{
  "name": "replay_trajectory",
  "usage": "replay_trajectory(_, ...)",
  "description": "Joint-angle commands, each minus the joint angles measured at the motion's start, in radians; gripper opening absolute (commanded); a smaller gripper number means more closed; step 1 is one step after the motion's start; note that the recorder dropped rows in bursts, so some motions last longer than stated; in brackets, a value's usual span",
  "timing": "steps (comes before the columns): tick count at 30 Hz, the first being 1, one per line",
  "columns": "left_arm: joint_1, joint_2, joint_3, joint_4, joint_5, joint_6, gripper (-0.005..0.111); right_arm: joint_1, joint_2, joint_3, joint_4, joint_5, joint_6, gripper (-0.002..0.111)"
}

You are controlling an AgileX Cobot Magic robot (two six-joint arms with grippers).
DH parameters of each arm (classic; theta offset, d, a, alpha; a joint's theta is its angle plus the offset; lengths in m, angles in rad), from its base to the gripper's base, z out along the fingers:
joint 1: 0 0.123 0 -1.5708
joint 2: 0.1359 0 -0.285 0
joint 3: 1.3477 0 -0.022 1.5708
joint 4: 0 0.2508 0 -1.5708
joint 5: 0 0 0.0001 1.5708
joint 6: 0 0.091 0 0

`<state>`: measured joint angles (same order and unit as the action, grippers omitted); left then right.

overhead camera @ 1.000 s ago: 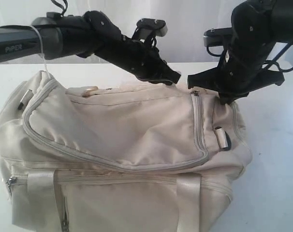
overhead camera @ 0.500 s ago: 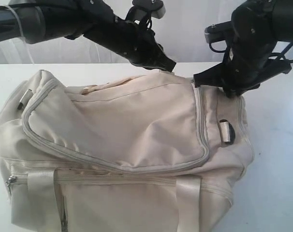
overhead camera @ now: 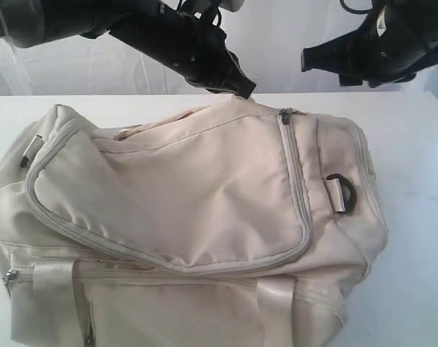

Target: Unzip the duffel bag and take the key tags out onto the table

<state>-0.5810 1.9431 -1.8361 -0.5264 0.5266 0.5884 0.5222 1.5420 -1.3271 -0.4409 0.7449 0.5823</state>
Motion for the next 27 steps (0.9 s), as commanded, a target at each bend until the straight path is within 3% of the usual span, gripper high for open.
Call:
replay_trajectory(1, 0.000, -0.068, -0.009, -0.061, 0.049, 0.017, 0.000, -0.084, 0.066, 0.002, 0.179, -0.137, -0.004, 0.000)
replay_trajectory(4, 0.000, -0.068, -0.009, -0.061, 0.057, 0.017, 0.000, -0.152, 0.119, 0.002, 0.416, -0.144, -0.208, 0.000)
replay_trajectory(7, 0.000, -0.068, -0.009, -0.058, 0.043, 0.017, 0.000, -0.171, 0.155, 0.002, 0.901, -0.088, -0.633, 0.000)
replay_trajectory(9, 0.000, -0.068, -0.009, -0.047, 0.043, 0.017, 0.000, -0.171, 0.160, 0.002, 1.059, -0.034, -0.798, 0.000)
replay_trajectory(23, 0.000, -0.010, -0.009, -0.048, 0.043, 0.010, 0.000, -0.175, 0.011, -0.002, 1.069, 0.113, -0.798, 0.000)
replay_trajectory(27, 0.000, -0.010, -0.009, -0.048, 0.045, 0.010, 0.000, -0.175, 0.010, -0.002, 0.980, 0.081, -0.780, 0.000)
